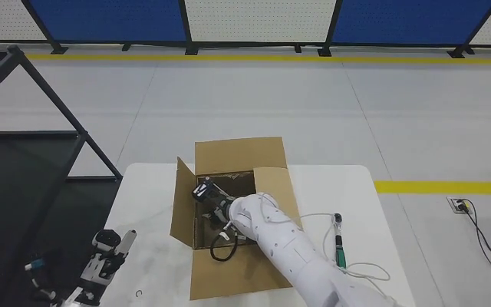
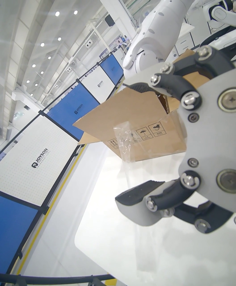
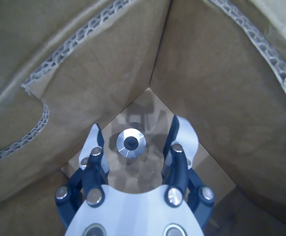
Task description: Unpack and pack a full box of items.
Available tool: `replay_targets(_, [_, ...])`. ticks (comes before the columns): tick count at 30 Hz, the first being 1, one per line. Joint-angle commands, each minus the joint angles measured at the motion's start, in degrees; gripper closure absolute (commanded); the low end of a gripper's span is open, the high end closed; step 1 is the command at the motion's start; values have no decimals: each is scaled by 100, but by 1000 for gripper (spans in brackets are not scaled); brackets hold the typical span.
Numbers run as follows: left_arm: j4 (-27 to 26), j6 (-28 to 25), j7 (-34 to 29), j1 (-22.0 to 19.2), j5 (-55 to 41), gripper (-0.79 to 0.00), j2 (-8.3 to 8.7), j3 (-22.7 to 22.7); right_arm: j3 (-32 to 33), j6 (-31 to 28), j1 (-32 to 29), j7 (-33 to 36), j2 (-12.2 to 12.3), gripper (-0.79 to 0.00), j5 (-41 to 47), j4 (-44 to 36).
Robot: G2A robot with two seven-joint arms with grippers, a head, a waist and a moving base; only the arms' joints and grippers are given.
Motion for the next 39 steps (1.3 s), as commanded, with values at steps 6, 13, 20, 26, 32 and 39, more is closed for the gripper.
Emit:
replay_targets(6, [10, -11, -55, -48, 46, -785, -3, 55, 41, 101, -71, -177, 68, -785, -180, -198])
replay_targets(13, [24, -21, -81, -95, 72, -785, -8, 129, 139, 210, -178, -369, 206, -785, -372, -567])
replay_targets(20, [60, -22, -120, -158, 93, -785, -10, 182, 331, 295, -377, -454, 453, -785, -602, -1174])
replay_targets(26, [69, -73, -189, -179, 114, -785, -10, 234, 633, 65, -687, -383, 786, -785, -824, -2048])
replay_targets(32, [66, -398, -471, -165, 161, -785, 13, 282, 1089, -57, -1242, -3, 1204, -785, -1247, -3423])
replay_targets(39, [63, -709, -647, -128, 386, -785, 37, 358, 1699, -113, -2107, 506, 1621, -785, -1892, -5216])
